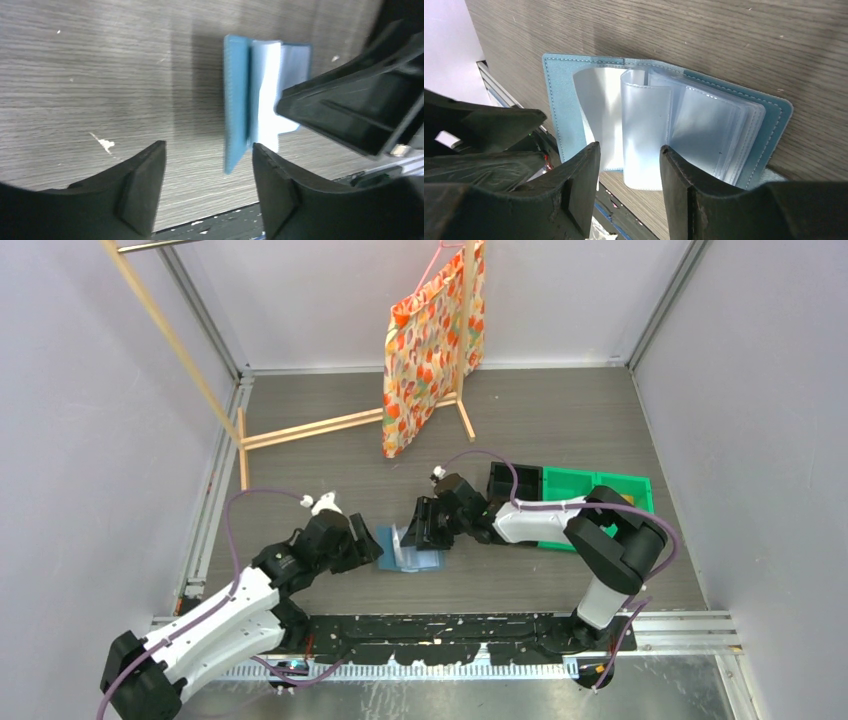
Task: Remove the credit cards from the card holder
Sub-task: Open the card holder at the center of the board.
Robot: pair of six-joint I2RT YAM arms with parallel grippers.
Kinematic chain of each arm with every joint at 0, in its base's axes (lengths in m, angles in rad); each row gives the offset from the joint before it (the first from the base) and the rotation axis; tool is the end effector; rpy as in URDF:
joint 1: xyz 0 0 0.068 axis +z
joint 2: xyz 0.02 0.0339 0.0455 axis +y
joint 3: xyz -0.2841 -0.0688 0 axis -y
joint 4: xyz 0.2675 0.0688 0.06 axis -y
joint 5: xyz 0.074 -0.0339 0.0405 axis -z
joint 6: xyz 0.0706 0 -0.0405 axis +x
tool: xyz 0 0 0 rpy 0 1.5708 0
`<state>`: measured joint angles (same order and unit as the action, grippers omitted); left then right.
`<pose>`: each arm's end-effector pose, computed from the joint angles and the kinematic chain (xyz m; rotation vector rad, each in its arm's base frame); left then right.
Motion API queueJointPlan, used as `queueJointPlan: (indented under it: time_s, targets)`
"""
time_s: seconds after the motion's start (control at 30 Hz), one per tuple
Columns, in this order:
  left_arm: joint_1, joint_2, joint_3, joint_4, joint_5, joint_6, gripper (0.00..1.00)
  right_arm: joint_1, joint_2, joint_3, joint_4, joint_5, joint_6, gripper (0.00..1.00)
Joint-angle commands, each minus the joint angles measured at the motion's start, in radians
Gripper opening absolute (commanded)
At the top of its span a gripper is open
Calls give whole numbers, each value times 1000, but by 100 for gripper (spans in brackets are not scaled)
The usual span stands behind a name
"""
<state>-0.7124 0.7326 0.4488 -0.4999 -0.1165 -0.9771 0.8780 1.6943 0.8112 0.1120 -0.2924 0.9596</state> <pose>0.1450 -0.1144 0.1845 -0.3828 2.4250 -0.6670 0.2224 0.2998 0.1281 -0.0567 2.6568 1.1279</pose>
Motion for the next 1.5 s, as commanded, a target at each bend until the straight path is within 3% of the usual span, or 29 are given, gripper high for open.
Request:
queueJointPlan:
  time_s: [0.0,0.1,0.2,0.47,0.6,0.73,0.9,1.33,1.47]
  targets:
    - [3,11,-38,34,-10,-22,70,6,-48,39,-18,21,-25,51]
    - [4,48,-47,85,3,-13,74,6,-29,47,5,8,-7,44]
    - [5,70,-49,124,29,-7,65,17,-7,57,51,-6,26,40]
    - [15,125,-81,219,80,-16,27,30,-4,88,35,-2,22,37]
    - [23,128,-88,226,79,-20,1,30,-92,77,-70,60,-24,37]
    - [31,144,-90,217,72,-17,1,14,-217,16,-184,211,-70,39]
    - [37,175,-89,226,70,-7,1,-31,-247,-48,-203,212,-74,43]
    - [43,187,-90,228,86,4,1,-33,-42,-7,-156,126,-84,12]
    - [45,189,-90,230,96,8,1,-22,12,19,-117,47,-78,7]
